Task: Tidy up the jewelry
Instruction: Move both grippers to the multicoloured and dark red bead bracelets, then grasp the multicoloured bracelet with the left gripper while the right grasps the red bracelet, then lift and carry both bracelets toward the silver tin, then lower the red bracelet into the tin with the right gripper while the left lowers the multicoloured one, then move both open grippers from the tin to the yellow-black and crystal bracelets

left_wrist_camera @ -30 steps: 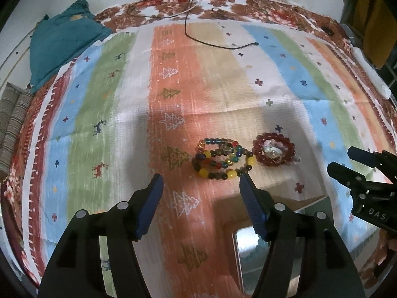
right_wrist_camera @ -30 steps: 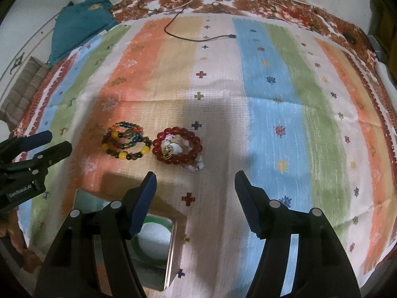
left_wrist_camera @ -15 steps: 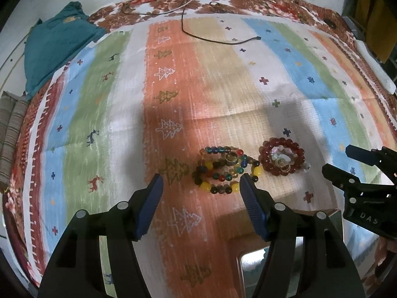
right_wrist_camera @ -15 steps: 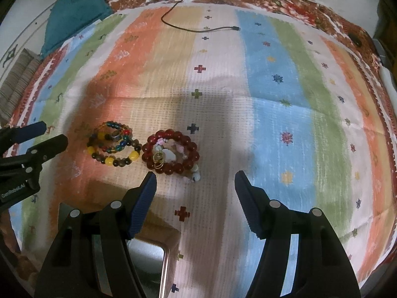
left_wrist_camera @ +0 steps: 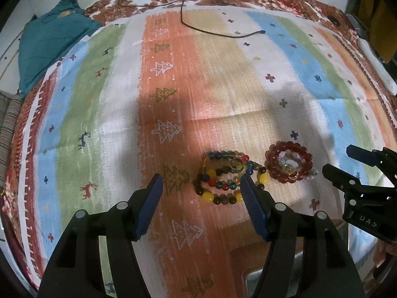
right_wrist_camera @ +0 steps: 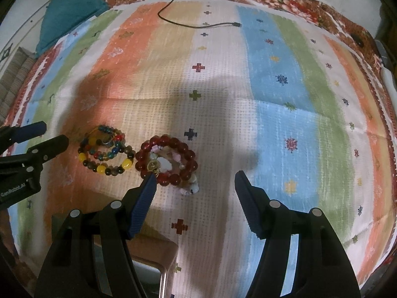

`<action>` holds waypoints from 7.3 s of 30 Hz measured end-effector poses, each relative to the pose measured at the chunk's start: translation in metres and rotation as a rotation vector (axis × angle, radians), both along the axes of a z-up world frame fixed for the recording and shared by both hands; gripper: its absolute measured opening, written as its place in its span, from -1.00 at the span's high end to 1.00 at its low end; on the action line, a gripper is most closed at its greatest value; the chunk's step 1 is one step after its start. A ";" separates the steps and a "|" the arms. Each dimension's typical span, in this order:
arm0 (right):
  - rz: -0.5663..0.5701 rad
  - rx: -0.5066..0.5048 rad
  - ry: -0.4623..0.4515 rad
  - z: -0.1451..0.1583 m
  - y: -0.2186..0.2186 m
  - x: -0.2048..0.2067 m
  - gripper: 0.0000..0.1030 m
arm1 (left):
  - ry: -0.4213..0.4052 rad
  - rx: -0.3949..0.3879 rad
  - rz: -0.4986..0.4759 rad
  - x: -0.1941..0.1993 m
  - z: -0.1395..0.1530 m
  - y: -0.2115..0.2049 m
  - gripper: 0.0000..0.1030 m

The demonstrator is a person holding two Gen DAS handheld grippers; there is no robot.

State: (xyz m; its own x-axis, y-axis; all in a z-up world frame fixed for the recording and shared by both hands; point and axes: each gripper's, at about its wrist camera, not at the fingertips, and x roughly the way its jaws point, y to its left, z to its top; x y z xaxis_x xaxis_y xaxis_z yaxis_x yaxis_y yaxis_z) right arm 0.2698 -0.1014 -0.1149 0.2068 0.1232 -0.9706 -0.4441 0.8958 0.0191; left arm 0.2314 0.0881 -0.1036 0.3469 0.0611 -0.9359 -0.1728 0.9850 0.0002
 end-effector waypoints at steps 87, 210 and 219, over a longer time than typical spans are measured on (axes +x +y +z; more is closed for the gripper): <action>0.086 0.108 -0.072 0.031 0.017 -0.015 0.73 | -0.098 -0.042 -0.094 -0.008 0.034 -0.028 0.83; 0.088 0.183 -0.175 0.093 -0.038 -0.126 0.21 | -0.274 -0.113 -0.081 -0.141 0.085 -0.059 0.36; 0.084 0.175 -0.158 0.088 -0.038 -0.123 0.05 | -0.261 -0.079 -0.083 -0.141 0.081 -0.061 0.07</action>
